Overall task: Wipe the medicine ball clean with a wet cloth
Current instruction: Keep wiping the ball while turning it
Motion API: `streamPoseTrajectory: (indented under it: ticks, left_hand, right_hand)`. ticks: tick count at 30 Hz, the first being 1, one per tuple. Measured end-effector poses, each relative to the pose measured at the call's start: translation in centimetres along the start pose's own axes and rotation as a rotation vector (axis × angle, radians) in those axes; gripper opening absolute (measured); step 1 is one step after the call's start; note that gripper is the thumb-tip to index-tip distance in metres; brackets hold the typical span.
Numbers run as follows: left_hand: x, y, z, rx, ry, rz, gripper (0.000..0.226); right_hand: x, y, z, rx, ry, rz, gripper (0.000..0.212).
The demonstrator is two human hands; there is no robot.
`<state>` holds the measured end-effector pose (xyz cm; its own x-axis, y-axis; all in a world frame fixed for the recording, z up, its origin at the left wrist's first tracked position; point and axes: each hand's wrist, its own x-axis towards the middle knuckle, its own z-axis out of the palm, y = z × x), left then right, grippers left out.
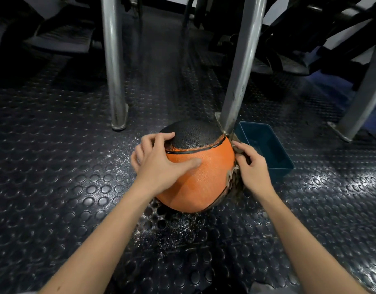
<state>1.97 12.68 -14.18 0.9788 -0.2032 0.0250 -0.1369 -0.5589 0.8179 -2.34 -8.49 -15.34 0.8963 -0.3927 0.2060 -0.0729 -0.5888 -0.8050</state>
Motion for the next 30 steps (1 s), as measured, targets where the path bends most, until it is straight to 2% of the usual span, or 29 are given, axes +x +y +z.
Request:
streamPoseTrajectory:
  ticks: [4,6,8,12,17,19,22,24,27,30]
  left_hand:
    - [0.6,-0.6,-1.2,0.035,-0.109,0.135,0.101]
    - [0.6,-0.7,-1.2,0.022,-0.113,0.154,0.103]
    - [0.5,-0.8,-1.0,0.05,-0.096,0.175,0.112]
    - [0.0,-1.0,0.3,0.09,-0.036,0.225,0.114]
    - [-0.6,-0.9,2.0,0.048,0.004,0.259,0.103]
    - [-0.6,-1.0,2.1,0.035,-0.004,0.266,0.102]
    - [-0.7,-1.1,2.0,0.011,-0.053,0.276,0.102]
    - [-0.8,-1.0,2.1,0.005,-0.062,0.281,0.103]
    - [-0.8,-1.0,2.5,0.011,-0.023,0.284,0.103]
    - [-0.8,-1.1,2.4,-0.017,-0.004,0.264,0.102]
  right_hand:
    - [0.5,-0.5,-0.1,0.091,-0.087,0.098,0.045]
    - [0.4,-0.8,-0.2,0.128,-0.029,0.129,0.044]
    - [0.1,-1.2,-0.1,0.073,0.041,0.086,0.038]
    - [-1.5,-3.2,0.8,-0.072,0.096,-0.204,0.034]
    - [-4.5,-5.2,3.0,-0.273,-0.054,-0.628,0.035]
    - [-3.4,-4.3,2.0,-0.288,-0.028,-0.6,0.034]
    - [-1.1,-2.3,0.0,-0.223,0.108,-0.301,0.033]
    - [-0.6,-1.6,-0.4,-0.165,0.127,-0.171,0.034]
    - [-1.7,-2.8,0.6,-0.177,0.141,-0.27,0.033]
    - [-3.5,-4.1,1.8,-0.222,0.05,-0.522,0.03]
